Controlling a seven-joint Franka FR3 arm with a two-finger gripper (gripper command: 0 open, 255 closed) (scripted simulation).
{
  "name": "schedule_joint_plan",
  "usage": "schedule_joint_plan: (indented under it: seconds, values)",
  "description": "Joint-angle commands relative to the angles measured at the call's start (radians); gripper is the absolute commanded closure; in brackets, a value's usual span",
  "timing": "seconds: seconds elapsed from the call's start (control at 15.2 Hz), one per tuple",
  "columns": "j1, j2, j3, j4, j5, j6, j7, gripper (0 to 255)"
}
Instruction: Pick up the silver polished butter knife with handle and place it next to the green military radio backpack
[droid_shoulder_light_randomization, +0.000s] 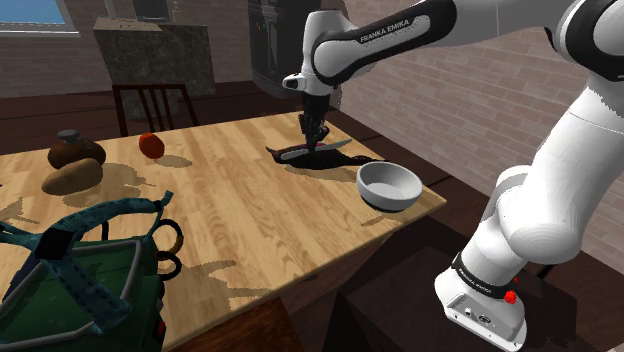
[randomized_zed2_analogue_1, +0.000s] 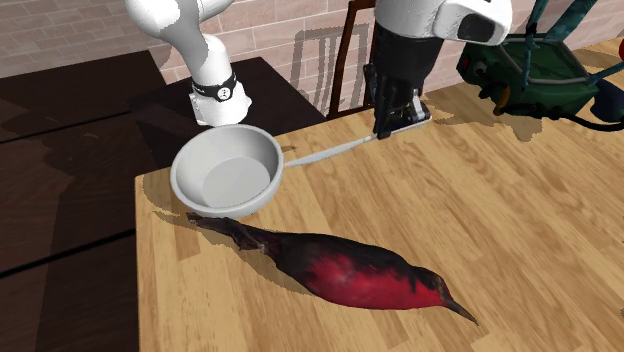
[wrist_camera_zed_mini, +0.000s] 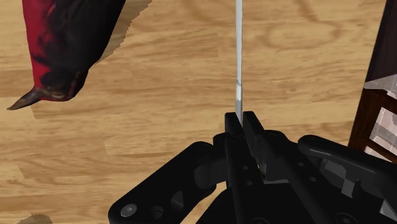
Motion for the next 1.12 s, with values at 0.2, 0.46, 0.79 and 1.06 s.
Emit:
schedule_joint_plan:
  seconds: [0.2, 0.46, 0.79, 1.06]
  values:
    - [0.0, -0.014, 0.0, 0.051, -0.002, -0.065, 0.001, 255]
    - [0.0, -0.024, 0.0, 0.093, -0.003, -0.118, 0.003, 255]
    - [0.0, -0.033, 0.001, 0.151, -0.004, -0.185, 0.005, 255]
    - [0.0, -0.036, 0.001, 0.201, -0.005, -0.238, 0.006, 255]
